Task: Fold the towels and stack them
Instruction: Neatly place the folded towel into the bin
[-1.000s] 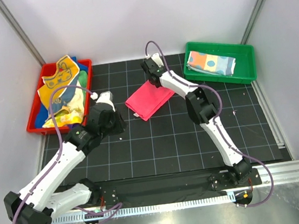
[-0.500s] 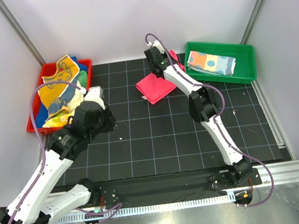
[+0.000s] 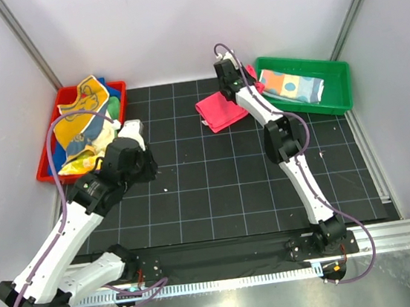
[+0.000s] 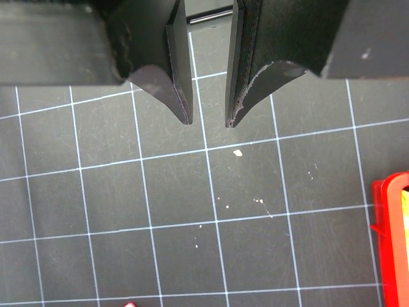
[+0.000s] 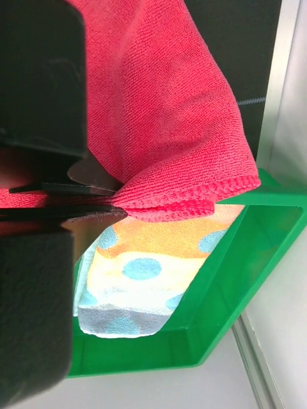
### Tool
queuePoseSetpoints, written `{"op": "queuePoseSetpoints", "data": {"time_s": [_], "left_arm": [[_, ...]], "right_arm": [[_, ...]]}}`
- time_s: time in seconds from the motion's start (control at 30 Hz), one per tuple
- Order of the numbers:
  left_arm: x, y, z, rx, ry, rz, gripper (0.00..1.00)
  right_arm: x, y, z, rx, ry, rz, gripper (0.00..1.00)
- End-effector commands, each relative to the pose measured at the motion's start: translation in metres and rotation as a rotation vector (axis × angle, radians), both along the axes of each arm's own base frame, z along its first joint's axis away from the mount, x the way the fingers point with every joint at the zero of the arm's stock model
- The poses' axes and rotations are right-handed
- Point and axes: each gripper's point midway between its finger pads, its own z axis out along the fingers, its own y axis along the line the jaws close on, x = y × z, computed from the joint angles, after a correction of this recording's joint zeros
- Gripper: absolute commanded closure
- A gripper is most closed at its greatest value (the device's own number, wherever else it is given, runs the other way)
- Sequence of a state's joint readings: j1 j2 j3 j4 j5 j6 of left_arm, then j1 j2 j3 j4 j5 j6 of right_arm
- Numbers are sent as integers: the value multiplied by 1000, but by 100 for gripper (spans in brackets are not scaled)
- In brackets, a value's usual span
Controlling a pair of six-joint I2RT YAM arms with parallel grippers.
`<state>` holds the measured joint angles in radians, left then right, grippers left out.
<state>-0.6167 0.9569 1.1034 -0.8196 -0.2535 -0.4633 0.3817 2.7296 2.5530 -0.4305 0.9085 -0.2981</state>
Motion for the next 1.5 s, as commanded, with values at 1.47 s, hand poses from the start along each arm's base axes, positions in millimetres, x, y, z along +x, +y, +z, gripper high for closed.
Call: {"op": "queuePoseSetpoints", "data": {"time_s": [1.47], "left_arm": [[-2,0,3,-75,-11,-32,69]], "right_arm": [[-45,-52,78,102,-34,-129,99]]}}
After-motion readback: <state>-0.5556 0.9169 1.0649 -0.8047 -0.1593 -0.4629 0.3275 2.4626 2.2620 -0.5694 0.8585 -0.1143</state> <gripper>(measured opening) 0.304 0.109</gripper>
